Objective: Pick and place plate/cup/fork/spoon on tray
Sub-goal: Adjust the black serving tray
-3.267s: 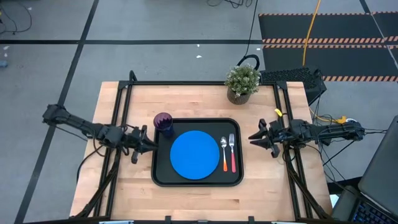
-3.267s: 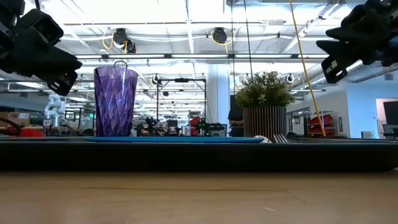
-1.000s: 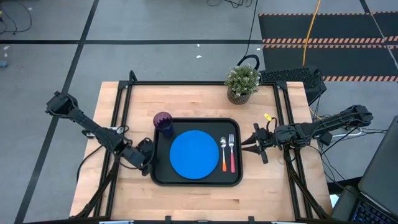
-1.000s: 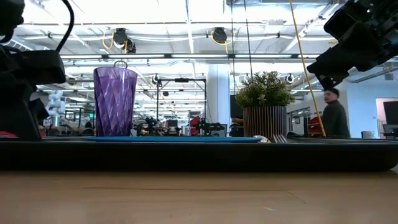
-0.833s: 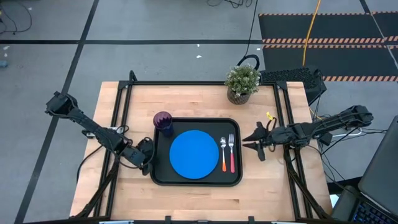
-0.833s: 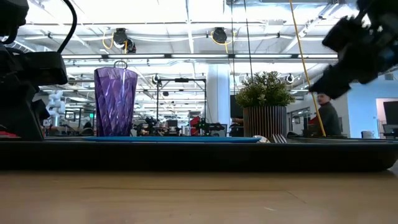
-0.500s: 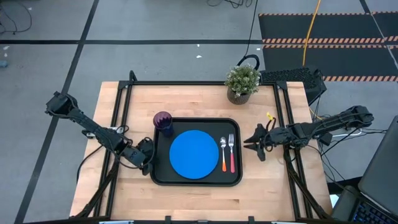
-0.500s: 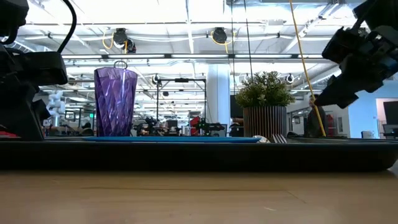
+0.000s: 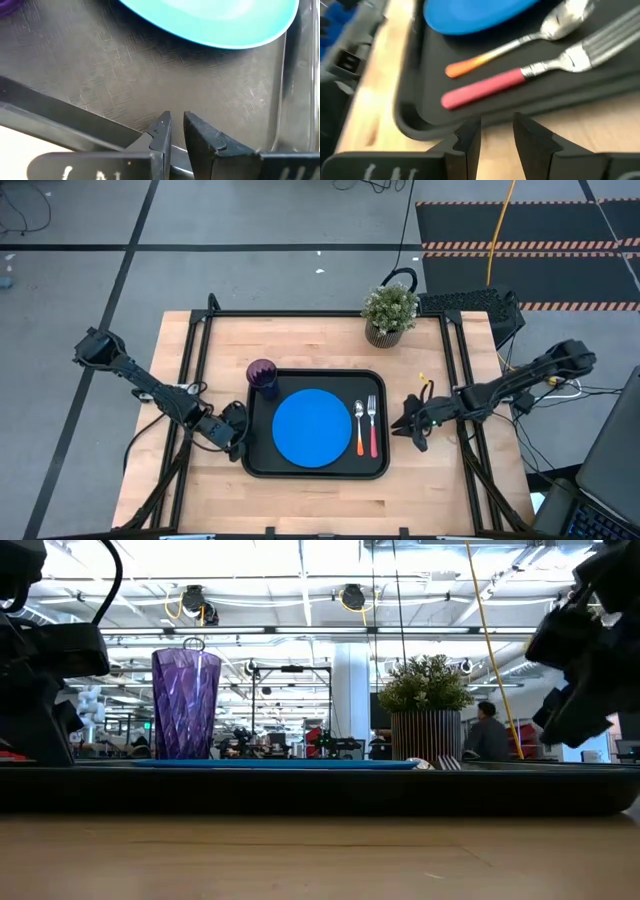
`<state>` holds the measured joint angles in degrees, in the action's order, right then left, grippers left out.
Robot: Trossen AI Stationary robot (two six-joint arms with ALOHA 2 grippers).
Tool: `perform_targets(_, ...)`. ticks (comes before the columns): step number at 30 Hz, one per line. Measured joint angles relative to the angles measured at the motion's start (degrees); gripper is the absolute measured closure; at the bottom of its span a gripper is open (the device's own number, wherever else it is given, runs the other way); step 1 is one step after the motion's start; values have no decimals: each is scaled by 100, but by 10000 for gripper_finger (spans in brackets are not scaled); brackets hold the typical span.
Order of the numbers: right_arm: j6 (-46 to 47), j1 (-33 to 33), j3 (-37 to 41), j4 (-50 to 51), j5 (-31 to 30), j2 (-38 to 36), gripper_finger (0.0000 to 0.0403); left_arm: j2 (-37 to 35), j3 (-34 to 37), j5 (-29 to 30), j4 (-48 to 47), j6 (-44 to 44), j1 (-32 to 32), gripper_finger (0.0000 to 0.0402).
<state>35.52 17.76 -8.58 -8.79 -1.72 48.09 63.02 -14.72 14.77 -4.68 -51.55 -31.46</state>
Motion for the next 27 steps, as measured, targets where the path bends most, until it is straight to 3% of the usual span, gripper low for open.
perform_targets(11, -244, 0, 2, -1075, 20, 916, 296, 2, 7, 52, 113, 37, 0, 346)
perform_targets(27, -272, -2, -13, -1116, -22, 1454, 296, 2, 7, 54, 126, 70, 0, 346)
